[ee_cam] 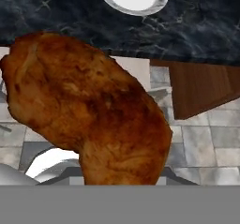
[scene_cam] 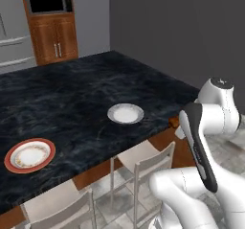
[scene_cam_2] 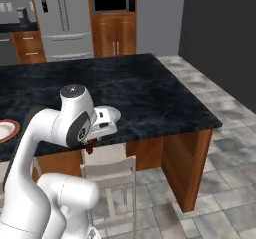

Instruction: Take the chicken drumsticks from the pan and place one on each plate on the dining counter.

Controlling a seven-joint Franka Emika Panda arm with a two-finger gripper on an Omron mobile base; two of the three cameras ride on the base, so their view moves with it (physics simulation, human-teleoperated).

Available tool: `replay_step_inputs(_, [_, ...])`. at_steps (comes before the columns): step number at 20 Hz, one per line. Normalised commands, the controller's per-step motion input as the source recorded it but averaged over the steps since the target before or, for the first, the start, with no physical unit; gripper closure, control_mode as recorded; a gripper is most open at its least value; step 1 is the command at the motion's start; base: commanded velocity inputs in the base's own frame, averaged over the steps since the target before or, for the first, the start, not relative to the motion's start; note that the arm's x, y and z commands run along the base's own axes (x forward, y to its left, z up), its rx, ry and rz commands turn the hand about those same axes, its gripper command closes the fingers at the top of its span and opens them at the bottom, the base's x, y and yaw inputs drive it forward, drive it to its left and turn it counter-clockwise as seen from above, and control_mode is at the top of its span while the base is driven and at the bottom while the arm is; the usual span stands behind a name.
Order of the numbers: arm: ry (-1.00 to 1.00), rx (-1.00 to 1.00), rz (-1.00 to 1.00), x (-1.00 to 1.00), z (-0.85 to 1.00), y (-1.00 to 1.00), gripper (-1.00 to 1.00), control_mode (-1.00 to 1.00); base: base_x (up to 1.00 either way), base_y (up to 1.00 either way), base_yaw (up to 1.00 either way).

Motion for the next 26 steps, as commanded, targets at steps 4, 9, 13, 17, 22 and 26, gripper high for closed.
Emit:
replay_step_inputs(4, [0.00,0.00,0.00,0.00,0.00,0.00,1.00,1.00,0.51,0.00,0.40])
replay_step_inputs(9, [0.00,0.00,0.00,0.00,0.00,0.00,1.00,1.00,0.22,-0.01,0.44])
replay_step_inputs(13, [0.03,0.00,0.19,0.22,0.00,-0.06,1.00,-1.00,0.15,-0.03,0.21])
replay_step_inputs(17, [0.02,0.00,0.14,0.76,0.00,-0.10,1.00,-1.00,0.00,0.00,0.00])
replay_step_inputs(22, [0.15,0.00,-0.11,0.94,-0.09,-0.02,1.00,-1.00,0.00,0.00,0.00])
replay_step_inputs(26, [0.16,0.00,-0.09,0.97,-0.47,-0.42,1.00,-1.00,0.00,0.00,0.00])
